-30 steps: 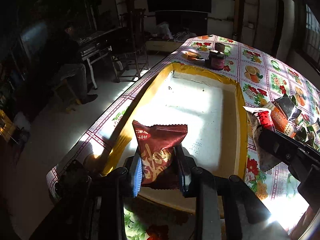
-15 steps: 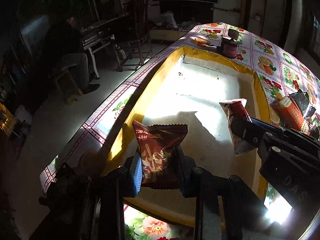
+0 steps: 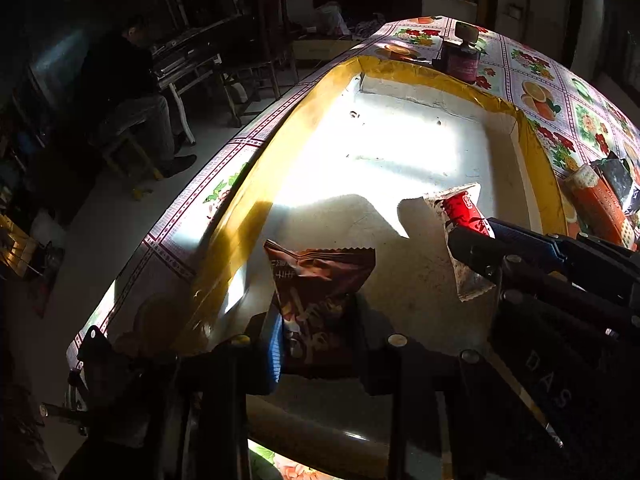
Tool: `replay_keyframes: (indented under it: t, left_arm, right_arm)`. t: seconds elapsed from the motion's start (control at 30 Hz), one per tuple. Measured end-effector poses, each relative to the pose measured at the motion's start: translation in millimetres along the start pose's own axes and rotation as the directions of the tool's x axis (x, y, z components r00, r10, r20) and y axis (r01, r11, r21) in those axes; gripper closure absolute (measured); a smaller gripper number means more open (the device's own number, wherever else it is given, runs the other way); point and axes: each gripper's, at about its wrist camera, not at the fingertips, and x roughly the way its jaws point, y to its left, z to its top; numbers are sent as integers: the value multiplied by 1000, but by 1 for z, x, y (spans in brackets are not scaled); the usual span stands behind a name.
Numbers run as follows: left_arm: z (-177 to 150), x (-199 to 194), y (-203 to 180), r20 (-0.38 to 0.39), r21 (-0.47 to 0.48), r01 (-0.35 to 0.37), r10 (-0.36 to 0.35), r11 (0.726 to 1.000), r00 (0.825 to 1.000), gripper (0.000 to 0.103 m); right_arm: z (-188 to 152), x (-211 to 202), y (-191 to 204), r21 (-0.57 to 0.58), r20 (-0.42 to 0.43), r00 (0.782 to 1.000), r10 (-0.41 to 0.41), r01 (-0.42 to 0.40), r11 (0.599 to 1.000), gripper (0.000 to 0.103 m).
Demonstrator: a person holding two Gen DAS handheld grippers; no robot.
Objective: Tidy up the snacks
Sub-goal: 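Lift and carry both held snacks over the white yellow-rimmed tray, then open both grippers to drop the snacks into the tray and withdraw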
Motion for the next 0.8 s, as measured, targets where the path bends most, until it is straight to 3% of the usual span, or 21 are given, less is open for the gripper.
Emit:
replay_keyframes:
  t: [0.17,0.3,0.53,0.8]
  left_arm:
    - [-1,-2,-4,10,15,-6,6,1000,1000,69]
    - [-2,-17,-4,62,19,-5,4,1000,998,47]
    - [-1,-51,-5,161,-5,17,-16,1000,987,40]
    - [-3,-83,-17,236,-3,56,-54,998,970,34]
  right_arm:
    - [2,0,0,3,-6,1000,4,-4,1000,78]
    - [2,-16,-6,35,29,999,20,-21,999,77]
    - [-5,-87,-28,102,181,983,-15,-3,995,61]
    - [-29,-140,-62,185,255,962,-98,51,981,46]
